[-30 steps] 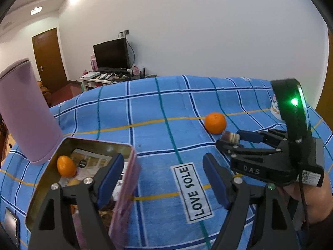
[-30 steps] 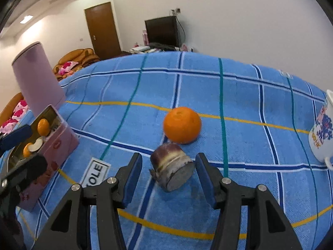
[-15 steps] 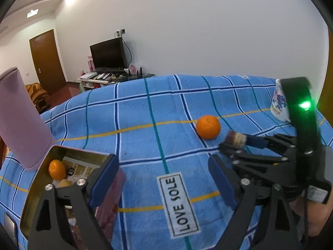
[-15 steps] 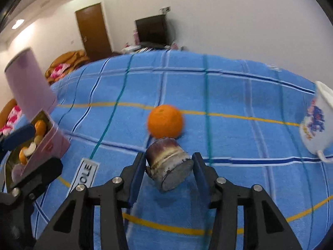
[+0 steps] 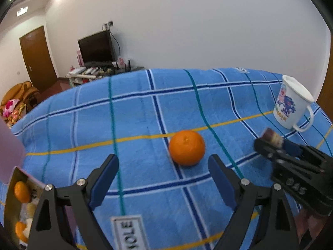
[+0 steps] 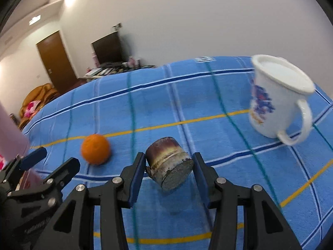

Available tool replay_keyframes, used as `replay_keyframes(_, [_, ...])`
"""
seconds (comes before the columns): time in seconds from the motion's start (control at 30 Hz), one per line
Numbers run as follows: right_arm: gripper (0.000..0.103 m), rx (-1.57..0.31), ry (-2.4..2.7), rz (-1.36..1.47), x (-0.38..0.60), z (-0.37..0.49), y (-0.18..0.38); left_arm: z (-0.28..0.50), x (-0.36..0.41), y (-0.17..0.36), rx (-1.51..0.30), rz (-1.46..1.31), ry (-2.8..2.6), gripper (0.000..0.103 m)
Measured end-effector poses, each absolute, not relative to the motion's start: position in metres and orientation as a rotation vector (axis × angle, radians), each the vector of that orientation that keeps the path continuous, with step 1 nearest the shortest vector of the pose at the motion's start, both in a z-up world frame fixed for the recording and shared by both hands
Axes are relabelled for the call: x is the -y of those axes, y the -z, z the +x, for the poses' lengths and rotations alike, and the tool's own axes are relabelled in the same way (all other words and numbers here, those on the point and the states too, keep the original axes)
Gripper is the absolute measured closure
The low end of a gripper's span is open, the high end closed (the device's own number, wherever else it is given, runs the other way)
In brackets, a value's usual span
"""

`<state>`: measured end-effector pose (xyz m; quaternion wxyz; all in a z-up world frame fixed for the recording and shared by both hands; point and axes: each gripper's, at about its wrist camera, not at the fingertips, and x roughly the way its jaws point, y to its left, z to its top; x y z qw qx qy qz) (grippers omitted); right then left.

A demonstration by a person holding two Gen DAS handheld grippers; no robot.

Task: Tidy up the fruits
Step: 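Grasp the last small orange with the left tool while the right tool holds the taro piece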

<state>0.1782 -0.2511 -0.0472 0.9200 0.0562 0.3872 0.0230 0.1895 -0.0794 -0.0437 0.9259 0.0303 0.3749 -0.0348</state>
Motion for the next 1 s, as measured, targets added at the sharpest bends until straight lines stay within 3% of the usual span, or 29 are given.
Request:
replay_keyframes(0.3, [0.055, -0.777, -0.033, 0.161, 0.266, 0.176, 0.043, 0.219, 0.108, 0.059, -0.802, 0.098, 0.125, 0.029])
replay_keyframes(0.37, [0.055, -0.774, -0.031, 0.159, 0.267, 0.176, 0.042, 0.224, 0.109, 0.065, -0.833, 0.087, 0.156, 0.052])
replay_keyframes(1.0, [0.055, -0.749, -0.263, 0.063, 0.202, 0.150, 0.043, 0.161, 0.074, 0.063, -0.812, 0.065, 0.115, 0.053])
